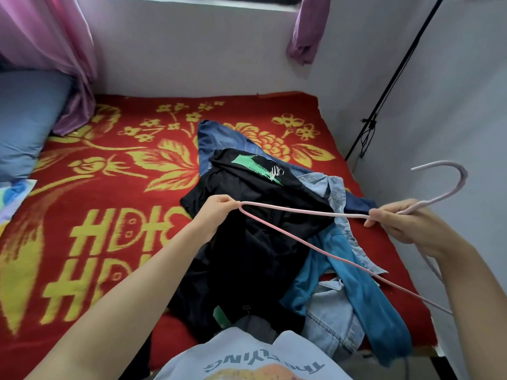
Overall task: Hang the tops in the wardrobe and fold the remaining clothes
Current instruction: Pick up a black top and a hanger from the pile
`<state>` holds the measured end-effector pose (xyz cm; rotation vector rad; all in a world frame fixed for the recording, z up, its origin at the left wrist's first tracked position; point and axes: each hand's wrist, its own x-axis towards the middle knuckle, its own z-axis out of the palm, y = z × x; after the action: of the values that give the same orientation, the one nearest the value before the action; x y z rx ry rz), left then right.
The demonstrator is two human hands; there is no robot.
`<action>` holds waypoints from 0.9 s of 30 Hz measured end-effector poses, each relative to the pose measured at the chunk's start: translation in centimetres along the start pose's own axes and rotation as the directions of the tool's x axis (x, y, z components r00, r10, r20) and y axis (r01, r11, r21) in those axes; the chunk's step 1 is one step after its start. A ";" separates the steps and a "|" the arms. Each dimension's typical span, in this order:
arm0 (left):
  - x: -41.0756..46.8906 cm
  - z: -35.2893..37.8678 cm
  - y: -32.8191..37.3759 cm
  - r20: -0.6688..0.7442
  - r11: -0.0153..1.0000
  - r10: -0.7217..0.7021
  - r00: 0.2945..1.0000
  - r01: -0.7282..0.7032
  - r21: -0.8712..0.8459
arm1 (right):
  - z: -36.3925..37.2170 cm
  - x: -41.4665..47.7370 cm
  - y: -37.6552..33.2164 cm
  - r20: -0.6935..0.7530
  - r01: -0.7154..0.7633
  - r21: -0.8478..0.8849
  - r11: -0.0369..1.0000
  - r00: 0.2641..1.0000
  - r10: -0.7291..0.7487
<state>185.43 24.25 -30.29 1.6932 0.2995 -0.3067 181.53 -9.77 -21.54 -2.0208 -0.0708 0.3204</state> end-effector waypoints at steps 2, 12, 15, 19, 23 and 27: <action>-0.3 0.0 0.1 0.003 0.999 0.011 1.000 -0.011 -0.053 | 0.2 0.1 0.2 0.007 -0.014 0.027 1.000 1.000 0.014; -0.8 -1.7 -0.7 -0.015 0.930 -0.031 0.999 0.023 -0.366 | 1.2 1.2 0.2 0.051 0.016 0.057 0.998 0.999 -0.019; -0.9 -2.3 -1.2 0.019 0.865 -0.085 0.996 0.083 -0.495 | 2.0 1.8 0.4 0.057 0.032 0.065 0.997 0.998 -0.036; -1.1 -2.7 -1.5 0.062 0.825 -0.097 0.993 0.115 -0.554 | 2.7 2.4 0.7 0.070 0.045 0.042 0.998 0.996 -0.048; -1.5 -2.8 -1.5 -0.001 0.867 -0.050 0.999 0.043 -0.497 | 2.8 2.5 0.3 0.064 0.099 -0.016 0.995 0.993 -0.098; -1.8 -1.7 -1.4 -0.076 0.955 0.081 0.994 -0.100 -0.279 | 3.2 2.7 -1.3 0.092 0.160 -0.154 0.975 0.985 -0.147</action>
<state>183.33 26.11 -30.64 1.4304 0.2969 -0.1341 183.43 -5.89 -22.29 -2.1473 -0.3104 0.3048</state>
